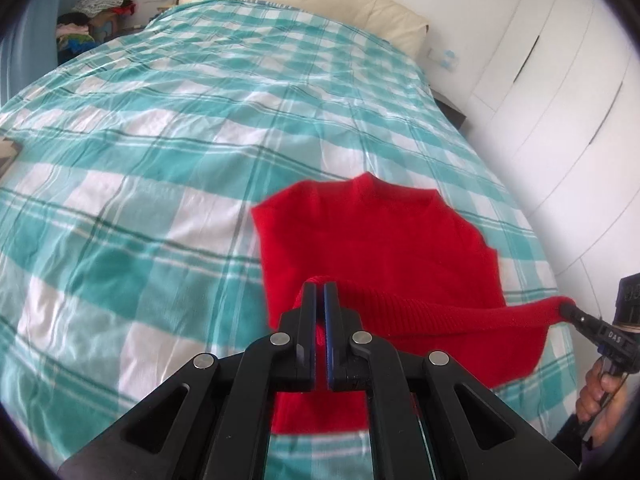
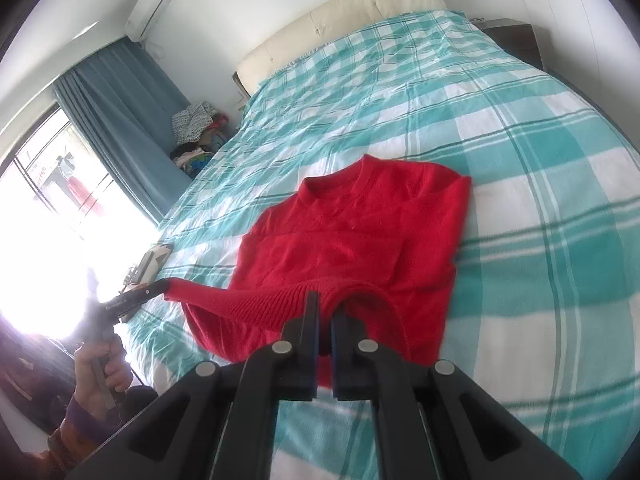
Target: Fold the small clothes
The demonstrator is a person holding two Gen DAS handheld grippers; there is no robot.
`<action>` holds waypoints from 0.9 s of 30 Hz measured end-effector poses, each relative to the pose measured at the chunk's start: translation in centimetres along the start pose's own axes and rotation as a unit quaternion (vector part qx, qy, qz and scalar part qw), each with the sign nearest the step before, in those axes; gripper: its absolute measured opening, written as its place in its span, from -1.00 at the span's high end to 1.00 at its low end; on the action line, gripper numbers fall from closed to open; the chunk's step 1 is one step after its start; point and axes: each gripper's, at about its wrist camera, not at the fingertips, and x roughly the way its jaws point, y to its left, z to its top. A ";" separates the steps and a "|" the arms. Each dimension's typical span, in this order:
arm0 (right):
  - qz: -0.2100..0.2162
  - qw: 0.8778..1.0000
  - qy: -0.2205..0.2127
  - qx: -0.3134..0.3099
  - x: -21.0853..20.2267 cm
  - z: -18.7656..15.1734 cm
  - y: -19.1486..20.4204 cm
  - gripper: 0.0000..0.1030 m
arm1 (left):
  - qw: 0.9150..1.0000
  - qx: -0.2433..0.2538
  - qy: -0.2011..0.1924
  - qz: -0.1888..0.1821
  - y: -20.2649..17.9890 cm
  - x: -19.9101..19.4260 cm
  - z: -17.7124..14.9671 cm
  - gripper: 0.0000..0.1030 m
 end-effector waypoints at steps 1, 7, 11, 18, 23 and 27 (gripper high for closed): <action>0.000 1.000 0.005 -0.002 1.3 1.1 -0.4 0.93 | 1.000 0.000 0.002 0.004 0.0 1.3 0.9 0.98; -0.005 1.000 0.025 0.004 7.9 5.8 -4.2 0.93 | 0.999 -0.036 0.026 0.005 1.3 8.3 4.7 0.98; 0.001 0.999 0.028 0.032 11.2 7.9 -7.2 0.93 | 0.998 -0.042 0.036 0.006 1.6 11.2 6.0 0.98; 0.018 0.996 0.022 0.084 15.1 9.6 -11.0 0.93 | 0.998 -0.057 0.039 0.000 1.8 14.3 7.7 0.98; 0.021 0.995 0.022 0.096 16.9 9.9 -11.8 0.92 | 0.998 -0.056 0.039 0.008 1.7 16.0 8.3 0.96; 0.017 0.995 0.012 0.095 17.4 10.5 -11.7 0.88 | 0.997 -0.074 0.026 0.023 2.1 16.6 8.6 0.64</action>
